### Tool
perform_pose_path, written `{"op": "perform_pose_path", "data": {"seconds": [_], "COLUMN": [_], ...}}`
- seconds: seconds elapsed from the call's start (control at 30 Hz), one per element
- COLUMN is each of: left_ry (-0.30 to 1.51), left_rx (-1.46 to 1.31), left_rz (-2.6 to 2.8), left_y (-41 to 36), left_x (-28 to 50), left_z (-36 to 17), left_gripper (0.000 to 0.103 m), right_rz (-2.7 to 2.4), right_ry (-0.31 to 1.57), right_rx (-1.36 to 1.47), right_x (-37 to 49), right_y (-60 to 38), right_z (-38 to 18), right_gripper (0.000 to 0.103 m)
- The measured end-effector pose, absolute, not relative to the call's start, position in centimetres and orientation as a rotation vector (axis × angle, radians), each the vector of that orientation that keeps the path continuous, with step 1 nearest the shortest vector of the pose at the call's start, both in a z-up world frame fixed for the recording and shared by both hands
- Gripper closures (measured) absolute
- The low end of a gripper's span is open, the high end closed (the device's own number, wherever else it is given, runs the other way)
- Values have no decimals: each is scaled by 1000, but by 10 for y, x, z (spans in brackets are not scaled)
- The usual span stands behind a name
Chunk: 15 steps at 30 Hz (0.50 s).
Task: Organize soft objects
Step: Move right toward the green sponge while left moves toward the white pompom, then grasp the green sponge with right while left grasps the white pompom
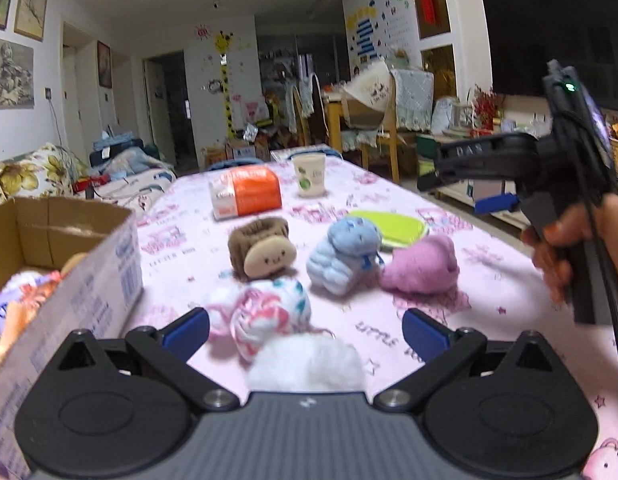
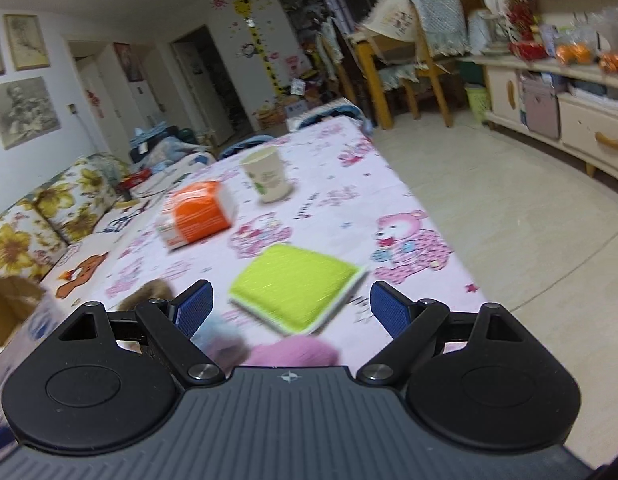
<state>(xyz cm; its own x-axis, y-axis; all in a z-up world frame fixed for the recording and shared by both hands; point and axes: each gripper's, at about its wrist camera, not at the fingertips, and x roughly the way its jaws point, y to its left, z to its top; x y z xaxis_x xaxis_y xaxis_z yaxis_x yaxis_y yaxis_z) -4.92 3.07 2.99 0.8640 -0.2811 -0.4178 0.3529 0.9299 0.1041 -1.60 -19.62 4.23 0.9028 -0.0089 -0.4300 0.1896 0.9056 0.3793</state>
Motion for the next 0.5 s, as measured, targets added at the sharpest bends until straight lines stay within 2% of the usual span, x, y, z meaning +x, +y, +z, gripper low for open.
{"op": "perform_pose_path", "data": {"seconds": [0.13,0.5], "left_ry": [463,556], "left_rx": [161,122], "left_rz": [-332,-352], "left_y": [31,31], "left_x": [-44,-33], "left_z": [24,13], "left_gripper": [1,1], "right_rz": [-110,167], "right_ry": [444,584], "right_rx": [391,-35], "right_x": [7,85], "right_y": [-204,-168], "right_z": [36,26], "right_gripper": [0,0]}}
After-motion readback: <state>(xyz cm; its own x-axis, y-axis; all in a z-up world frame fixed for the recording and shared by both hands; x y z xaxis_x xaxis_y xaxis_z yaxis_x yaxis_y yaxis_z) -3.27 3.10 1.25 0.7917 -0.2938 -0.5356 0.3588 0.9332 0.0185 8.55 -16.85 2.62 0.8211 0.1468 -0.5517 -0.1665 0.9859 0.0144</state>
